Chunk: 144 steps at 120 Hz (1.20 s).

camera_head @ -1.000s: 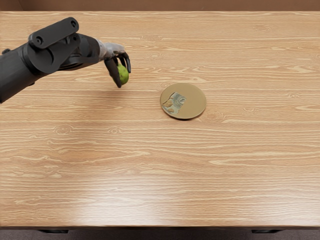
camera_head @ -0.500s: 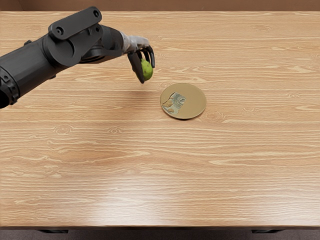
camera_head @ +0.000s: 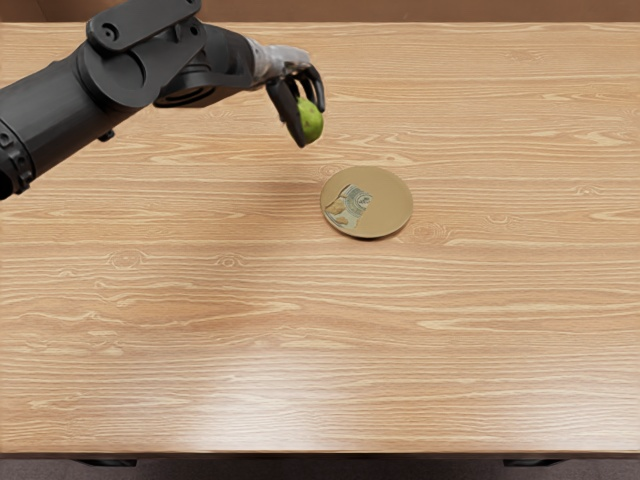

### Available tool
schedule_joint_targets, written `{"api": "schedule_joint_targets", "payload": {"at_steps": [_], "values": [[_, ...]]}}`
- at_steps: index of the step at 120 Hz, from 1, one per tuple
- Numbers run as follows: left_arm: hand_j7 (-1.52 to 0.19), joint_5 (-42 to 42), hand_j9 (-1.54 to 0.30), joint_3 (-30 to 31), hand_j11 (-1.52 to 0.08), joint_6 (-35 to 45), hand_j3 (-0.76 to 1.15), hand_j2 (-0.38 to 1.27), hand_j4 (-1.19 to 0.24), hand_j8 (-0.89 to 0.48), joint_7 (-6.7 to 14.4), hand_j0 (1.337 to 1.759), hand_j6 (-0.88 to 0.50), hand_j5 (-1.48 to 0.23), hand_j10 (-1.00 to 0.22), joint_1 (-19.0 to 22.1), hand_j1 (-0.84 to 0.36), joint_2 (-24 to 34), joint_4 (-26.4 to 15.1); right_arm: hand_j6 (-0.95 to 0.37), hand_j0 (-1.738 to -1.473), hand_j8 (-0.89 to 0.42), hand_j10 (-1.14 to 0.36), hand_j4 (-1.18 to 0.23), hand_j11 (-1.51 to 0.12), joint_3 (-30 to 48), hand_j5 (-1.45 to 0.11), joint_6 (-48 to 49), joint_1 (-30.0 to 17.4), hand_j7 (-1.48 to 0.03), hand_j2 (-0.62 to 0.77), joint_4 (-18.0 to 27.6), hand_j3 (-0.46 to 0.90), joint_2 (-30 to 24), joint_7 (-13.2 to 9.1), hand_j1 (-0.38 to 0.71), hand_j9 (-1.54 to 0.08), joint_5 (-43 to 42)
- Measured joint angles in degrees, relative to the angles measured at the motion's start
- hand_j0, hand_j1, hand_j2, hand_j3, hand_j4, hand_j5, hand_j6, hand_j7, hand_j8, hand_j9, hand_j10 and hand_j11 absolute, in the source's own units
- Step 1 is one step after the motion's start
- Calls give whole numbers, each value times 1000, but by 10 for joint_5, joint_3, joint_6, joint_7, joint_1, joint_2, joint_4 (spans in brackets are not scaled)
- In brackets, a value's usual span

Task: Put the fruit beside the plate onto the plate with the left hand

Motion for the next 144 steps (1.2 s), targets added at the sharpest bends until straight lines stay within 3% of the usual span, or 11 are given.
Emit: {"api": "schedule_joint_targets", "payload": {"at_steps": [25,70,115,128,144], "values": [[-1082,-32,-1084,0,-1087,-4,0,519,-647,-351,0,1653,-341,-1151,-805,-1,-367,0,-24,-33,-1658,-33,-33,-33,-43,0,-43,0,0,-43,-7,0,0,0,0,-310,-43,0],[-1121,-87,-1085,-3,-1086,-14,0,593,-752,-340,-2,1653,-343,-1167,-815,-21,-395,0,-74,-33,-1658,-33,-33,-33,-43,0,-43,0,0,-43,-7,0,0,0,1,-310,-43,0],[-1144,-108,-1094,-5,-1095,-12,0,562,-767,-325,-4,1652,-316,-1185,-817,-28,-397,0,-95,-33,-1658,-33,-33,-33,-43,0,-43,0,0,-43,-7,0,0,0,2,-310,-43,0],[-989,-114,-952,-5,-953,18,0,462,-682,-385,-4,1654,-378,-1016,-716,-28,-331,0,-108,-33,-1658,-33,-33,-33,-43,0,-43,0,0,-43,-7,0,0,0,2,-310,-43,0],[-661,-118,-642,-5,-642,73,0,263,-467,-313,-4,1656,-309,-675,-485,-28,-139,0,-117,-33,-1658,-33,-33,-33,-43,0,-43,0,0,-43,-7,0,0,0,2,-310,-43,0]]}}
